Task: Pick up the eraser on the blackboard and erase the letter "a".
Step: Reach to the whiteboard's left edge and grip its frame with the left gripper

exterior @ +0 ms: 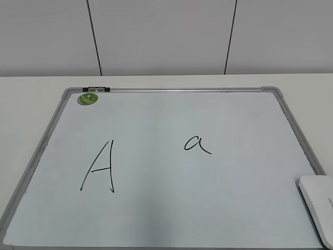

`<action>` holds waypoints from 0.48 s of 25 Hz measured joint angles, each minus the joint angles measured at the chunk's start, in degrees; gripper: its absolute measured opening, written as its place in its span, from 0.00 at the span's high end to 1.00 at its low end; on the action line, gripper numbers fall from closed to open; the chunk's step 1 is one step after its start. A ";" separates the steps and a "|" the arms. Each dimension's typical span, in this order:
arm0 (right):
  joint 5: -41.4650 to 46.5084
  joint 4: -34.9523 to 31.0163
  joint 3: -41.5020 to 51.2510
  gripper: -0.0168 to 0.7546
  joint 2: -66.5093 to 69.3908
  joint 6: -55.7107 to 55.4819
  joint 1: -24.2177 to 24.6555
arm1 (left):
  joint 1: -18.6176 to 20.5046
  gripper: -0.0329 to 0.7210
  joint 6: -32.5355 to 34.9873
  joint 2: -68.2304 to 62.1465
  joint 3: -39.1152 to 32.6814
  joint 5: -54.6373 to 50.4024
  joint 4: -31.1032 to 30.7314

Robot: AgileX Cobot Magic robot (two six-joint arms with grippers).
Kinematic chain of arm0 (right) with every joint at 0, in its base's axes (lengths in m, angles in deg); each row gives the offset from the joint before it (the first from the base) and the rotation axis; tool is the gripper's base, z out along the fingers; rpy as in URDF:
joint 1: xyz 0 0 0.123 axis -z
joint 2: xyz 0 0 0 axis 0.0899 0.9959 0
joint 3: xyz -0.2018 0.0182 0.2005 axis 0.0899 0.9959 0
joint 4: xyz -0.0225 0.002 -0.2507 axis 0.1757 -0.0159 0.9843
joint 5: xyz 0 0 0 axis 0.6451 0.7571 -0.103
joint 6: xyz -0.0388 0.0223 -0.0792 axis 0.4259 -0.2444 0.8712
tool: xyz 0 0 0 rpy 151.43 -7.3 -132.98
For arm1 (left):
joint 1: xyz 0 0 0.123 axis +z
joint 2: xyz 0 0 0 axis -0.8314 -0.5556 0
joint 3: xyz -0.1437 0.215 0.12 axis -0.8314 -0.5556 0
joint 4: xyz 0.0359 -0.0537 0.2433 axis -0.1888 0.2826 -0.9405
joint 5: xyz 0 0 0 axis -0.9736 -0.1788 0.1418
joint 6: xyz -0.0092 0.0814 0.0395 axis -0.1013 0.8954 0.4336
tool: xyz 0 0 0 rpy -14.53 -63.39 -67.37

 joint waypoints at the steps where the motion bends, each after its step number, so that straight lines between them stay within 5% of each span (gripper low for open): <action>1: 0.00 0.00 0.00 0.24 0.00 0.00 0.00 | 0.00 0.64 0.00 0.00 0.00 0.00 0.00; 12: 0.00 0.00 0.00 0.24 0.00 0.00 0.00 | 0.00 0.64 0.00 0.00 0.00 0.00 0.00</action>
